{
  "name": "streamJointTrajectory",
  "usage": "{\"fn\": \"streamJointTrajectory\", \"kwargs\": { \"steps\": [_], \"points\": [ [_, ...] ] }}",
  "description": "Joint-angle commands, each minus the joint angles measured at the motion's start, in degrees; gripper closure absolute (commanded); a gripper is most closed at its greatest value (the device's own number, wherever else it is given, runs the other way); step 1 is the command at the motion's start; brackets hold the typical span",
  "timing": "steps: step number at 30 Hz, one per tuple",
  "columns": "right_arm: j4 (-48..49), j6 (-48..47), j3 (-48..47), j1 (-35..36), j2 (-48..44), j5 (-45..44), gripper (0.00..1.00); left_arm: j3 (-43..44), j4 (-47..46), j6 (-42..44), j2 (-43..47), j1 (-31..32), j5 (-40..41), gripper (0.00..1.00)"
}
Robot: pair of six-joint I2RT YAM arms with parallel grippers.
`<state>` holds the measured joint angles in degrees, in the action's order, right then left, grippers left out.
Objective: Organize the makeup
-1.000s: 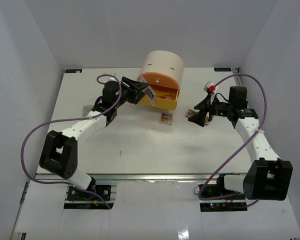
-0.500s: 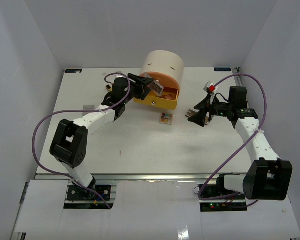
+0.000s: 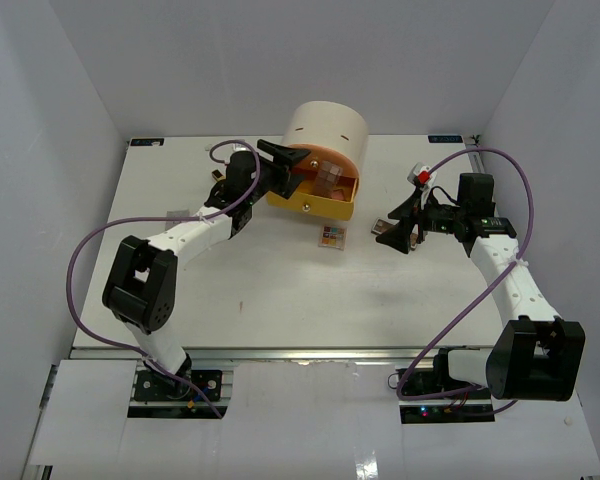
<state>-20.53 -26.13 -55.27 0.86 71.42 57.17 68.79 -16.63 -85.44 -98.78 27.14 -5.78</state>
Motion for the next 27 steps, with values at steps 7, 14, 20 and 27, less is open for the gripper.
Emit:
{"fn": "streamJointTrajectory", "kwargs": {
  "steps": [7,14,20,27],
  "points": [
    [1.5,-1.1,0.4,-0.2,-0.2,0.2,0.1,0.7,3.4,4.1,6.9,-0.9,1.5,0.17],
    [1.9,-1.8,0.8,-0.2,-0.6,-1.6,0.1,3.8,3.8,14.2,8.5,-2.1,-2.9,0.16],
    [7.8,-0.3,-1.3,0.6,-2.5,-5.0,0.04,2.5,5.4,29.4,16.3,-5.1,-11.1,0.12],
    [5.2,2.2,-15.4,11.9,6.6,-16.5,0.5,-7.6,16.0,48.3,33.1,-12.3,-13.2,0.05]
  ]
}}
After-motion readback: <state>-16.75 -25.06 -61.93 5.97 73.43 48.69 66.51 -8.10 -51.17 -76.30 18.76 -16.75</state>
